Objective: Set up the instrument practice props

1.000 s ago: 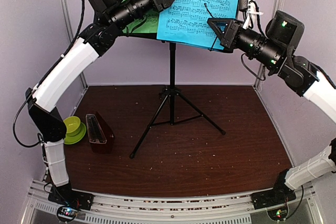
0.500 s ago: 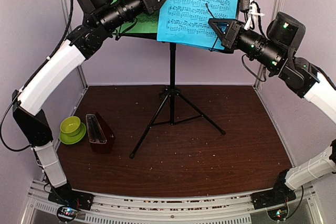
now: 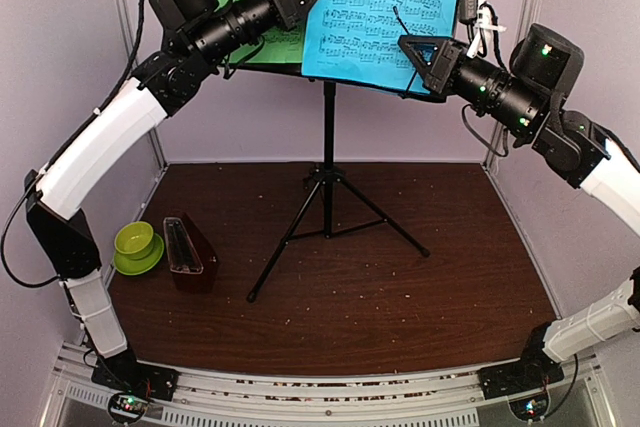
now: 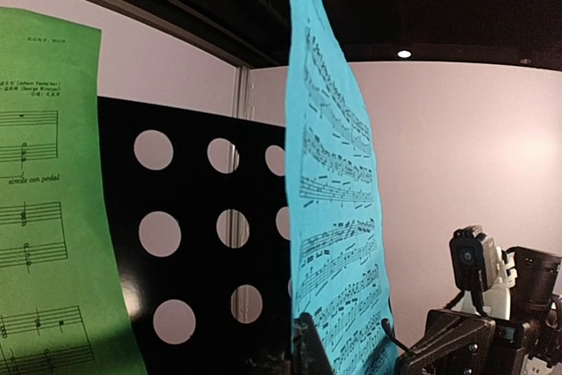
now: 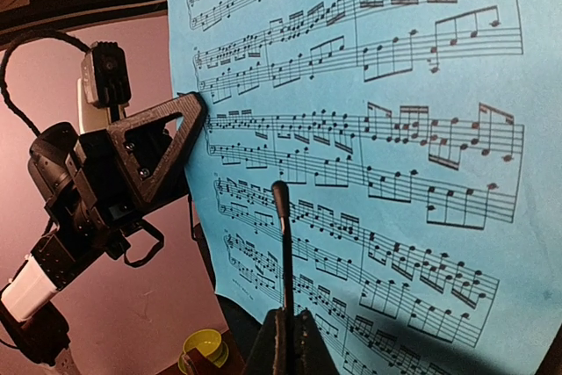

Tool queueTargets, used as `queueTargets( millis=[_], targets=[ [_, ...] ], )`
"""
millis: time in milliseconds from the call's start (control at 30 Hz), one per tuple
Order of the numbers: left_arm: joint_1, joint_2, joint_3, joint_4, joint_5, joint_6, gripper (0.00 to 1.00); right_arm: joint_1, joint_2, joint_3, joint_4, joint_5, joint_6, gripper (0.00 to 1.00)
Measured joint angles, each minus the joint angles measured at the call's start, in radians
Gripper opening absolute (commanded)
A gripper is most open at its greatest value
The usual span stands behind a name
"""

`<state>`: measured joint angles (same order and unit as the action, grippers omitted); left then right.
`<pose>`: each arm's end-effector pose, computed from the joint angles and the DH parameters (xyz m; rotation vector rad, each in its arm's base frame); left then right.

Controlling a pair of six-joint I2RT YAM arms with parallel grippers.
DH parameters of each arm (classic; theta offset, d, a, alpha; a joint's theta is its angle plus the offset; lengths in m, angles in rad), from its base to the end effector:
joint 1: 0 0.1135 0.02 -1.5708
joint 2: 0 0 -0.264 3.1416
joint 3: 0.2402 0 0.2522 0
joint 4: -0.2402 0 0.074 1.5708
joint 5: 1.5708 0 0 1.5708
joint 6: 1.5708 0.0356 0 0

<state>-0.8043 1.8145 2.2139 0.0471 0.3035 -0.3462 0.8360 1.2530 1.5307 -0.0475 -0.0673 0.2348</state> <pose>0.2583 -0.2836 0.5669 0.5530 1.0963 -1.1836 0.1747 0.1969 0.5141 -0.4724 1.3227 0.9437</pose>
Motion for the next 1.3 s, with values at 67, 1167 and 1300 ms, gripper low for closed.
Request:
queueTargets(
  millis=[67, 1167, 1300],
  targets=[
    [0.000, 0.005, 0.000, 0.012, 0.000, -0.006, 0.00, 0.000, 0.000, 0.000, 0.000, 0.000, 0.000, 0.00],
    [-0.009, 0.057, 0.038, -0.003, -0.007, 0.026, 0.23, 0.005, -0.005, -0.002, -0.013, 0.024, -0.001, 0.53],
    [-0.009, 0.046, 0.026, -0.011, -0.013, 0.044, 0.45, 0.005, -0.012, -0.006, -0.012, 0.024, -0.003, 0.63]
  ],
)
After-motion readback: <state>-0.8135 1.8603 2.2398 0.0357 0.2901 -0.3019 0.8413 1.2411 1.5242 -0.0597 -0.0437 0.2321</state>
